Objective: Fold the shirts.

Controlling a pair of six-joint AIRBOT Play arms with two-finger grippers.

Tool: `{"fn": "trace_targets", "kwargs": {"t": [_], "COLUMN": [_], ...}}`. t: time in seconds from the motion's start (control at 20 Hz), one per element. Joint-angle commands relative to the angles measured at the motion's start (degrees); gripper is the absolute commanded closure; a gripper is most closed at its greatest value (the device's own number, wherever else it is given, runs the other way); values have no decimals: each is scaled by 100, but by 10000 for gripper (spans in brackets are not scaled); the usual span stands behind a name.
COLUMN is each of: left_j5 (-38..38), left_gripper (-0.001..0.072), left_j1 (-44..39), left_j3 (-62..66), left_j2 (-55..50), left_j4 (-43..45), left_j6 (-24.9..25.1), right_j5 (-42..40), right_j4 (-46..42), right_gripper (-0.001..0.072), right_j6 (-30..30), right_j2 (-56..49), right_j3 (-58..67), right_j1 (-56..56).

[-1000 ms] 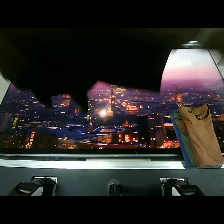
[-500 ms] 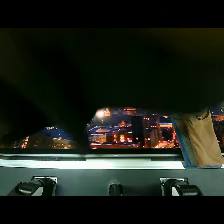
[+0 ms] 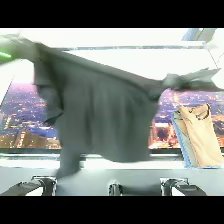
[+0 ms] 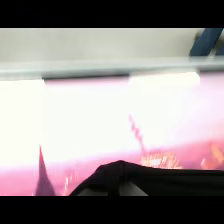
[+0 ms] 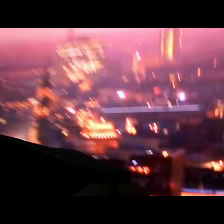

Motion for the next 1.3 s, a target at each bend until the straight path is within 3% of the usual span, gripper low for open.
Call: {"fn": "trace_targets", "kwargs": {"t": [0.0, 0.1, 0.3, 0.35, 0.4, 0.45, 0.5, 0.7, 0.75, 0.8, 1.0, 1.25], "left_j5": [-4, -330, -1001, -1110, -1233, -1497, -1932, -3187, -3464, -3696, -3982, -3176], "left_gripper": [676, 675, 670, 590, 330, 88, 41, 52, 105, 231, 258, 258], "left_j1": [2, 2, 2, 7, 35, 118, 275, 1379, 1725, 2020, 2962, 3526], "left_j3": [-575, -573, -570, -570, -546, -442, -258, 11, -15, -122, -1375, -2660], "left_j2": [-1346, -2004, -2778, -2830, -2824, -2804, -2778, -2479, -2468, -2459, -2262, -2120], "left_j4": [2, -472, -1473, -1558, -1552, -1534, -1491, -1357, -1360, -1360, -1360, -1419], "left_j6": [-4, -4, -7, -13, -96, -66, 107, 575, 555, 560, 688, 1189], "right_j5": [-520, -531, -767, -931, -1060, -907, -627, 1412, 1958, 2339, 2304, 2114], "right_j4": [4, 428, 1659, 1749, 1744, 1738, 1718, 1414, 1235, 1075, 1075, 1073], "right_gripper": [663, 664, 662, 639, 481, 215, 88, 107, 175, 219, 219, 212], "right_j6": [564, 953, 1003, 1003, 999, 929, 575, -708, -782, -782, -789, -933], "right_j2": [-1469, -1998, -2455, -2446, -2404, -2326, -2238, -1937, -1937, -1928, -1628, -1537], "right_j3": [-391, -391, -391, -391, -389, -341, -260, -144, -199, -306, -1252, -1827], "right_j1": [2, 2, 2, 2, -4, -68, -184, -1108, -1322, -1456, -1453, -981]}}
